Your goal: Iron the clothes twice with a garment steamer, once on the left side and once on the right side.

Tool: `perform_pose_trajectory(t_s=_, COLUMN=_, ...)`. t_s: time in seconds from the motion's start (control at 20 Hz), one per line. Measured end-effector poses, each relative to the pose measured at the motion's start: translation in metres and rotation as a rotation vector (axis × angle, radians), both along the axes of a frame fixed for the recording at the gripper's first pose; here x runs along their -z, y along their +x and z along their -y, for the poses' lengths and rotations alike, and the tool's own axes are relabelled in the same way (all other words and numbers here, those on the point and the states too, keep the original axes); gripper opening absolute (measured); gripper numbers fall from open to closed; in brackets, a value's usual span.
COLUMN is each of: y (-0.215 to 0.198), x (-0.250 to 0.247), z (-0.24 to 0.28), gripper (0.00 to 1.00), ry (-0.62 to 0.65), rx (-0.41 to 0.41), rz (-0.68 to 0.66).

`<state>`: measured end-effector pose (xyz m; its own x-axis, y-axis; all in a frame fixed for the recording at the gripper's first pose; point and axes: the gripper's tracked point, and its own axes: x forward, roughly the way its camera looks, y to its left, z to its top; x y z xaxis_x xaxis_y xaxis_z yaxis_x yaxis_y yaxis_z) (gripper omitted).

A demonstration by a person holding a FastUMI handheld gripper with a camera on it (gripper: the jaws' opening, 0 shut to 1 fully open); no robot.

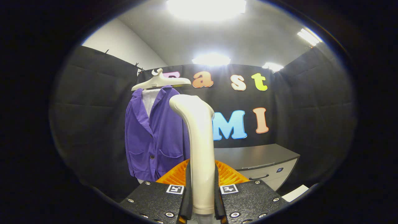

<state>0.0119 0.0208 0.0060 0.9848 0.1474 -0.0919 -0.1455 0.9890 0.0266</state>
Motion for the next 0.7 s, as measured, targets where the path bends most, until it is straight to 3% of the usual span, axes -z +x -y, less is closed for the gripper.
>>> perform_pose_trajectory(t_s=0.7, y=0.019, x=-0.007, z=-0.029, gripper=0.27, ry=-0.04, rx=-0.003, rz=0.014)
